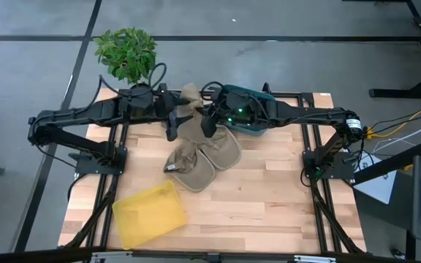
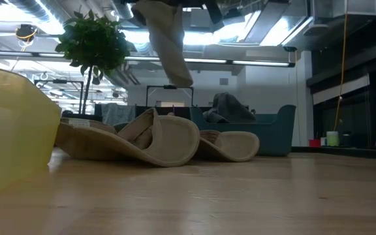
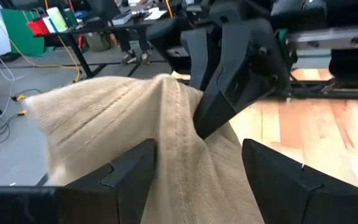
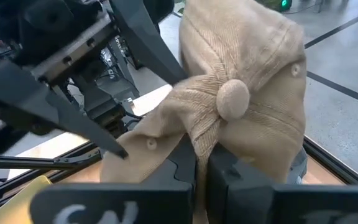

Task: Pick & Place hat
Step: Put the right brown cap into the yellow bin

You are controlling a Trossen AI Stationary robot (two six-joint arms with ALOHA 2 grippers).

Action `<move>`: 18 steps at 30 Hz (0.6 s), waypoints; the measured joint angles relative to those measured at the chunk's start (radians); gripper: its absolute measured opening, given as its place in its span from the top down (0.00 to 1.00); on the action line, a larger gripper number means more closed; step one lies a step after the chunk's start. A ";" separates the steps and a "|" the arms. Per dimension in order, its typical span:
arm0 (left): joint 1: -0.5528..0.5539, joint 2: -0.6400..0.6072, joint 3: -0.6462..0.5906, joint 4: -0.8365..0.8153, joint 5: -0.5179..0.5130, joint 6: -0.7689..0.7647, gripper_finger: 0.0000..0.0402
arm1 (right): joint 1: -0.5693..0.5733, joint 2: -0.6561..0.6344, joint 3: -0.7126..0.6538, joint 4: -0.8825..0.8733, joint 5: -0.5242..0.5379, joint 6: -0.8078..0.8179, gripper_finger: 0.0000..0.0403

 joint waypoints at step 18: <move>-0.083 0.037 0.000 0.004 -0.234 0.147 0.69 | 0.000 0.000 0.000 0.037 -0.044 0.002 0.97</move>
